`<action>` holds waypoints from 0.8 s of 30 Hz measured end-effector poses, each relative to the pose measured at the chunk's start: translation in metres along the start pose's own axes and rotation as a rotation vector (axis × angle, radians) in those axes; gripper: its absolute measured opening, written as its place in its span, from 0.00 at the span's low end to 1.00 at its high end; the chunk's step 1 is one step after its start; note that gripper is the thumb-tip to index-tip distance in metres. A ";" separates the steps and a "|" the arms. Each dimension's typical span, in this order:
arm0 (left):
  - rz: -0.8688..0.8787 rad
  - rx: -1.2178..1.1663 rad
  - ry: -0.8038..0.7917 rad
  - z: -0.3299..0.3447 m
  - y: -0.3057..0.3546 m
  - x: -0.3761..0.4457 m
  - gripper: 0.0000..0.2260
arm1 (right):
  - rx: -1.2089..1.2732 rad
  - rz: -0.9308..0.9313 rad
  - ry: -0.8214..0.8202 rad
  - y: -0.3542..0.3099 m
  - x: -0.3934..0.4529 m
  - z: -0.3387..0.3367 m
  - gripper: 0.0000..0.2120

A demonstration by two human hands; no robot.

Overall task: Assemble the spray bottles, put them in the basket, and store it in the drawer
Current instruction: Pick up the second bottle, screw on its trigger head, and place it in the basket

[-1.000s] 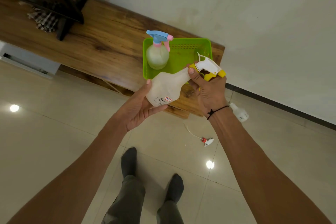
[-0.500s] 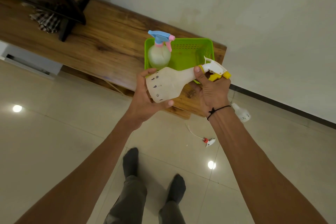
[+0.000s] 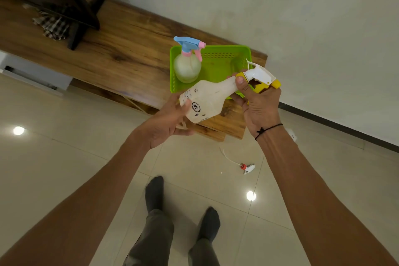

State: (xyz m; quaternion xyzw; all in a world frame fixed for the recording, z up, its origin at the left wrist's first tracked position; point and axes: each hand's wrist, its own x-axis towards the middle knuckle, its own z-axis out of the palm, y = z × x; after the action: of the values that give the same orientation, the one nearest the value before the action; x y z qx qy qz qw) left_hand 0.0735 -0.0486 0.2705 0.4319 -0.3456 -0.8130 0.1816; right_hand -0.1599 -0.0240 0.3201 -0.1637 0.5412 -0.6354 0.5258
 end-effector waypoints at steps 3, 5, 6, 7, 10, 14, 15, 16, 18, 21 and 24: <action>-0.175 -0.146 -0.174 -0.003 0.007 -0.002 0.40 | 0.014 0.000 -0.053 -0.002 0.000 0.000 0.16; -0.131 -0.234 -0.167 -0.003 0.004 0.001 0.30 | 0.018 0.002 -0.059 -0.003 0.001 -0.001 0.15; -0.071 -0.219 -0.144 -0.002 0.000 0.003 0.24 | 0.016 0.003 -0.052 -0.004 0.001 -0.002 0.14; 0.002 -0.201 -0.109 0.000 -0.002 0.003 0.23 | 0.012 0.004 -0.044 -0.004 0.002 -0.003 0.12; 0.114 -0.200 -0.095 0.001 -0.010 0.004 0.29 | 0.011 0.002 -0.042 -0.003 0.001 -0.003 0.11; -0.065 -0.276 -0.081 0.006 -0.001 0.000 0.33 | 0.016 0.014 -0.077 0.001 -0.002 0.001 0.12; -0.031 -0.291 -0.064 0.008 -0.002 0.002 0.31 | 0.021 0.022 -0.069 0.001 -0.003 0.001 0.12; 0.021 -0.280 -0.042 0.008 -0.004 0.005 0.27 | 0.031 0.029 -0.055 0.001 -0.003 0.000 0.12; 0.136 -0.286 -0.039 0.006 -0.009 0.008 0.25 | 0.042 0.040 -0.034 0.000 -0.002 -0.001 0.12; 0.103 -0.408 -0.116 0.002 -0.008 0.008 0.25 | 0.026 0.045 -0.056 -0.001 -0.004 -0.002 0.12; -0.049 -0.450 -0.119 0.005 0.000 0.005 0.34 | 0.009 0.057 -0.106 -0.002 -0.006 -0.002 0.12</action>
State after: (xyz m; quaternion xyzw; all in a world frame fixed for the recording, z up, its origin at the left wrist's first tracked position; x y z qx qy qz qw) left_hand 0.0668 -0.0491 0.2695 0.3401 -0.1552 -0.8979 0.2326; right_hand -0.1606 -0.0182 0.3235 -0.1794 0.5142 -0.6132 0.5722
